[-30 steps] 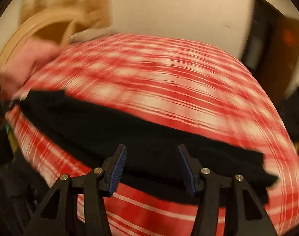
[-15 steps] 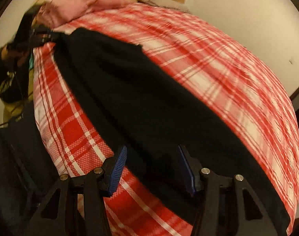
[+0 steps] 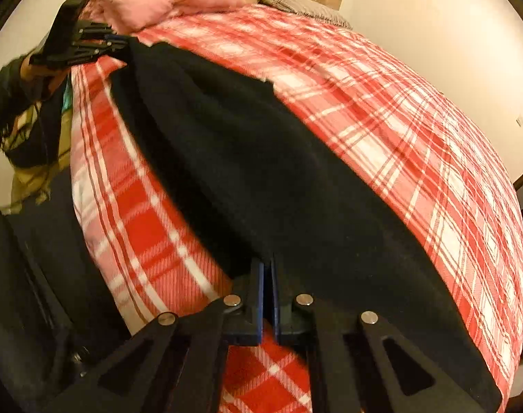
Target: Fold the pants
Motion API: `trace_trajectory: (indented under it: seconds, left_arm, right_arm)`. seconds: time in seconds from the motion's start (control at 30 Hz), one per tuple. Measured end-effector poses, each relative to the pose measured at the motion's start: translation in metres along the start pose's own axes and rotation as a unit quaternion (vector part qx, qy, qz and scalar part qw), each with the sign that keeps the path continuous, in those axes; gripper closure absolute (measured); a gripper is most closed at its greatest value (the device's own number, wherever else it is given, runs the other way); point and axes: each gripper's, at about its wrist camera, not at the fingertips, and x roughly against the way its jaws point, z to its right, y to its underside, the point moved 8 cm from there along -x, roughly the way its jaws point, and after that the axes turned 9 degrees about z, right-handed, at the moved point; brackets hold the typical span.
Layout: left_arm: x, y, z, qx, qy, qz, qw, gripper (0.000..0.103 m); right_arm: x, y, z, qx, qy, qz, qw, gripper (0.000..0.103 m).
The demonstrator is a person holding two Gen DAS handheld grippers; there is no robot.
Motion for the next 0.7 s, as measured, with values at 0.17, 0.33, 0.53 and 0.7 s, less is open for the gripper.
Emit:
trace_trajectory:
  seconds: [0.17,0.33,0.53,0.7]
  left_arm:
    - [0.003,0.022,0.008,-0.005,0.018,-0.012,0.9998,0.085]
    - [0.014,0.028,0.002,-0.02,0.008,-0.021,0.9995,0.076]
    - [0.019,0.051,-0.021,-0.041,-0.025,-0.053,0.9975,0.065]
    - [0.026,0.064,-0.043,-0.002,-0.038,-0.063,0.9973,0.065]
  right_arm:
    - [-0.011,0.008,0.003,-0.007,-0.008,-0.006,1.0,0.099]
    - [-0.005,0.014,0.005,-0.007,-0.009,-0.011,1.0,0.096]
    - [0.017,0.03,0.005,-0.016,-0.02,-0.01,1.0,0.092]
    - [0.03,0.034,0.009,-0.019,-0.02,-0.004,1.0,0.09]
